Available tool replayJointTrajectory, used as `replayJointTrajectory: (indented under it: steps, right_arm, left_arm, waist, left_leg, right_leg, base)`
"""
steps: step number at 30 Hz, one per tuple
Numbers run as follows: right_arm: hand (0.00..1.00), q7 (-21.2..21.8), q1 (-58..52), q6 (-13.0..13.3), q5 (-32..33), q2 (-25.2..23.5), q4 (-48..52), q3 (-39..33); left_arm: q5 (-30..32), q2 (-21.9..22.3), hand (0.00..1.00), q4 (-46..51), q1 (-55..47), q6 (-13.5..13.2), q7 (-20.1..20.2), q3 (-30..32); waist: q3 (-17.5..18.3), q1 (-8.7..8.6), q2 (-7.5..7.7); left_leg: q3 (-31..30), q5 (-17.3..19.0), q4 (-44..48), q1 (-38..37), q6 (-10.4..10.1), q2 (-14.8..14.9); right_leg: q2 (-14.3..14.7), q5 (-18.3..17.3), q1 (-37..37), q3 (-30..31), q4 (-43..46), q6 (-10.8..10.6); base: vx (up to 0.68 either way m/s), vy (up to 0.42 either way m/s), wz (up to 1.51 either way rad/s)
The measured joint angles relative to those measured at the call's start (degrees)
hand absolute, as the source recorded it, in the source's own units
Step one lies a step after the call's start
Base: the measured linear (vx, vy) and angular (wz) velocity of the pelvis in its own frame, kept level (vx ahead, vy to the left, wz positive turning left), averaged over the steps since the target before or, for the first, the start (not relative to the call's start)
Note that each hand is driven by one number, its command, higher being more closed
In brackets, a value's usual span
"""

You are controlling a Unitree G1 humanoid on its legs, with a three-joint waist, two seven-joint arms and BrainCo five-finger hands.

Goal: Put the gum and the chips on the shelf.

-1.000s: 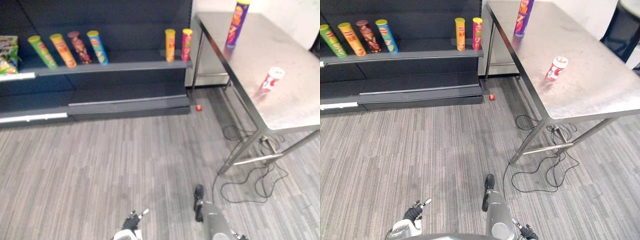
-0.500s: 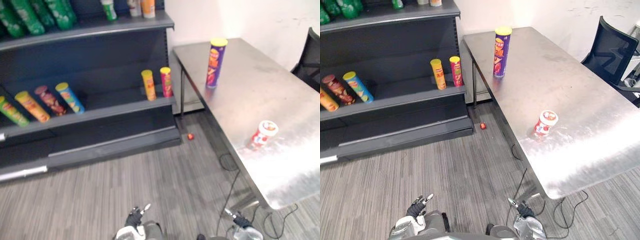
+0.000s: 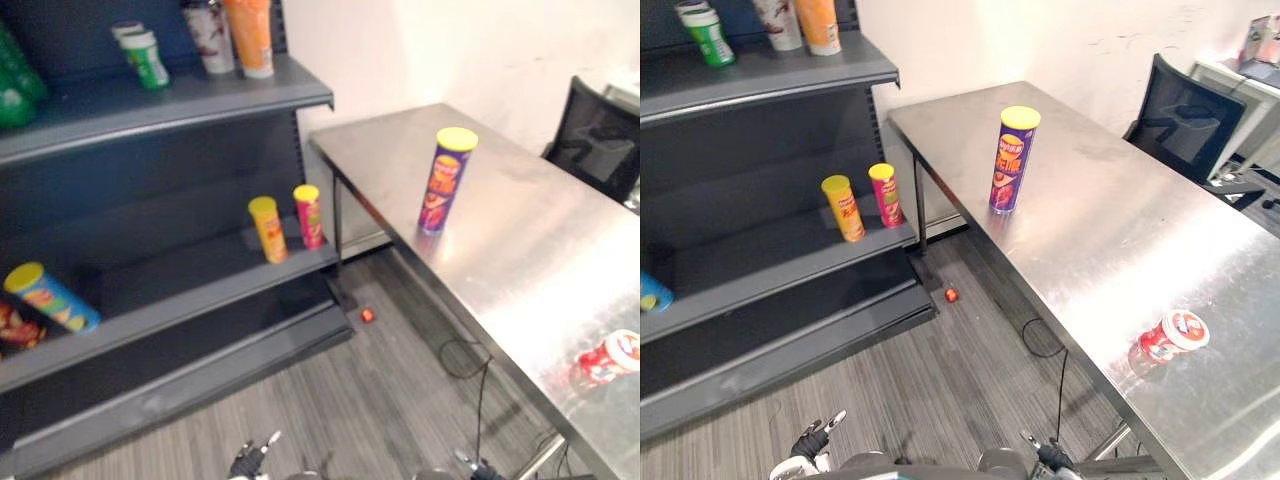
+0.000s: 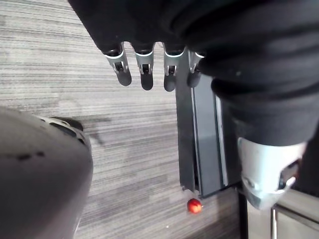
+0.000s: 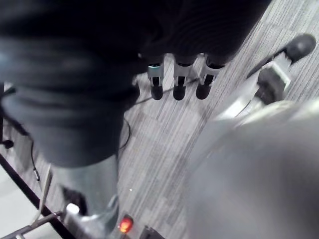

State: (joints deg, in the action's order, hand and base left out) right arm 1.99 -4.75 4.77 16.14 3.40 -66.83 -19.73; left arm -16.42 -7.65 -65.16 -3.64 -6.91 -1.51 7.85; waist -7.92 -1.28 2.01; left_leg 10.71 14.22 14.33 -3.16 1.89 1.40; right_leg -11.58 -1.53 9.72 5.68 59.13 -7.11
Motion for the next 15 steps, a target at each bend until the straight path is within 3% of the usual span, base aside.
replayJointTrajectory:
  steps: [3, 4, 6, 7, 8, 9, 12, 13, 15]
  right_arm:
    - [0.0, -0.01, -1.88, -0.5, 0.0, 0.04, 0.1, 0.09]
    - [0.0, 0.21, -2.26, -0.48, 0.09, -0.18, 0.18, 0.02]
    - [0.0, 0.39, -2.57, -0.56, 0.07, -0.18, 0.19, -0.03]
    - [0.0, 0.52, -3.07, -0.6, 0.06, 0.14, 0.07, -0.35]
    - [0.0, 0.62, -2.29, -0.53, -0.01, 0.49, 0.16, -0.6]
    - [0.0, 0.68, -1.92, -0.53, -0.29, 0.62, 0.13, -0.64]
    - [0.0, 0.62, -1.62, -0.65, -0.45, 1.15, 0.07, -0.43]
    - [0.0, 0.36, -1.47, -0.61, -0.13, 1.75, 0.23, 0.29]
    - [0.0, -0.2, -0.15, -0.46, 0.5, 2.66, 0.27, 1.12]
  left_arm:
    - [1.4, -1.39, 0.0, -0.18, 0.08, 0.04, -0.02, -1.89]
    - [1.47, -1.58, 0.0, -0.2, 0.59, 0.03, -0.08, -1.91]
    - [1.48, -1.82, 0.0, -0.18, 2.1, -0.09, -0.05, -1.76]
    - [1.58, -1.66, 0.0, -0.26, 2.91, -0.08, 0.01, -1.0]
    - [2.13, -0.58, 0.0, -0.42, 3.25, -0.05, 0.05, -0.28]
    - [2.33, -0.09, 0.0, -0.42, 3.36, -0.04, 0.09, -0.26]
    - [3.13, 2.02, 0.0, -0.28, 3.87, -0.07, 0.13, -0.03]
    - [2.84, 3.6, 0.0, -0.13, 3.34, -0.13, 0.08, 0.66]
    - [1.33, 5.32, 0.0, 0.71, 2.87, -0.26, 0.13, 0.94]
  waist:
    - [-0.2, -0.32, -0.32]
    - [-0.18, -0.51, -0.54]
    - [-0.16, -1.14, -0.44]
    - [-0.24, -1.4, -0.62]
    - [-0.3, -1.46, -1.37]
    - [-0.58, -1.55, -1.83]
    - [-0.74, -1.65, -2.63]
    - [-0.7, -0.82, -2.54]
    - [0.0, 0.14, -3.73]
  left_leg:
    - [2.29, -0.29, -6.74, -8.13, -0.37, 0.72]
    - [3.36, -0.27, -8.48, -9.76, -0.39, 1.27]
    - [4.83, -0.15, -10.96, -10.95, -1.02, 1.54]
    - [4.7, 0.11, -12.34, -12.27, -2.51, 0.57]
    - [5.41, 0.23, -10.8, -12.69, -2.93, 1.79]
    - [5.97, 0.27, -8.9, -11.95, -2.99, 2.05]
    - [6.31, -0.46, 10.29, -5.51, -4.36, 4.38]
    - [2.06, -0.72, 22.86, -0.68, -7.29, 5.5]
    - [-3.43, 1.18, 27.24, 2.55, -8.02, 5.19]
  right_leg:
    - [-0.25, -6.47, 4.18, -9.78, 0.36, 3.54]
    - [0.62, -8.27, 5.63, -13.8, -5.27, 4.29]
    - [2.76, -6.63, 5.44, -21.54, -22.94, 3.53]
    - [3.54, -5.84, 3.75, -27.18, -30.71, 8.85]
    - [5.63, -7.13, 1.72, -27.38, -34.76, 10.7]
    - [6.36, -7.18, 0.77, -26.72, -36.87, 10.57]
    - [10.05, -6.61, -3.35, -21.31, -44.16, 9.9]
    - [11.45, -6.07, -5.46, -17.66, -46.45, 10.12]
    - [12.74, -5.95, -6.97, -12.69, -47.32, 9.94]
  base:
    - [0.33, 0.039, -0.36]
    - [0.29, -0.015, -0.37]
    - [0.27, -0.034, -0.24]
    - [0.36, -0.04, -0.61]
    - [0.37, -0.049, -0.8]
    - [0.32, -0.035, -1.0]
    - [0.32, -0.041, -0.99]
    - [0.38, 0.053, -1.42]
    - [0.29, 0.121, -1.48]
